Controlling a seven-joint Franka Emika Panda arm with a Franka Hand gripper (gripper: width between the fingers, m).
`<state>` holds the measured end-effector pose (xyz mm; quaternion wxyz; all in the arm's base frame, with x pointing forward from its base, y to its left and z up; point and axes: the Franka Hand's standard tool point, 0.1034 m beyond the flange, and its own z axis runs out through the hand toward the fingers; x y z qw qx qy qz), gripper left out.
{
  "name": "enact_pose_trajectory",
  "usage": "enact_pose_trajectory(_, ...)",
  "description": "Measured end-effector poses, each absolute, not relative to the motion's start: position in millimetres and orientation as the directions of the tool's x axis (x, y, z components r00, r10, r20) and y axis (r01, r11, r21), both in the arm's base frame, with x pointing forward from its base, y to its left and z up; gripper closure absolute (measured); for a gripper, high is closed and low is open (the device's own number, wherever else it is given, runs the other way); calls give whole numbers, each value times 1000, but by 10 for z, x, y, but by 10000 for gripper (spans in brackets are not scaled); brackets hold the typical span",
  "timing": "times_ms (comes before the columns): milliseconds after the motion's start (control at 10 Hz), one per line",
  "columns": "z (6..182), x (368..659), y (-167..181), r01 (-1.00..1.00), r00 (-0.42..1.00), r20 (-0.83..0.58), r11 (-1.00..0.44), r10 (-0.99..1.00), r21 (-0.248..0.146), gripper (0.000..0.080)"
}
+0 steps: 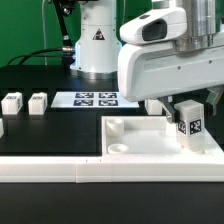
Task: Assemble square table
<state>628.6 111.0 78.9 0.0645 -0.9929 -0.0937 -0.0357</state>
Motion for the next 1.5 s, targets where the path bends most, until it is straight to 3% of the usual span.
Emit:
enact_pose_trajectory(100, 789, 6286, 1110, 191, 980, 83, -974, 182, -121, 513)
enact_pose_trajectory(600, 789, 6285, 1111, 143, 988, 77, -982, 134, -127, 511)
enact_pose_trajectory(1100, 778, 6293, 1099, -353, 933, 21, -923, -360, -152, 509)
enact_pose_trajectory(1500, 770, 6289, 1088, -731, 679, -46, -669, -733, -137, 509)
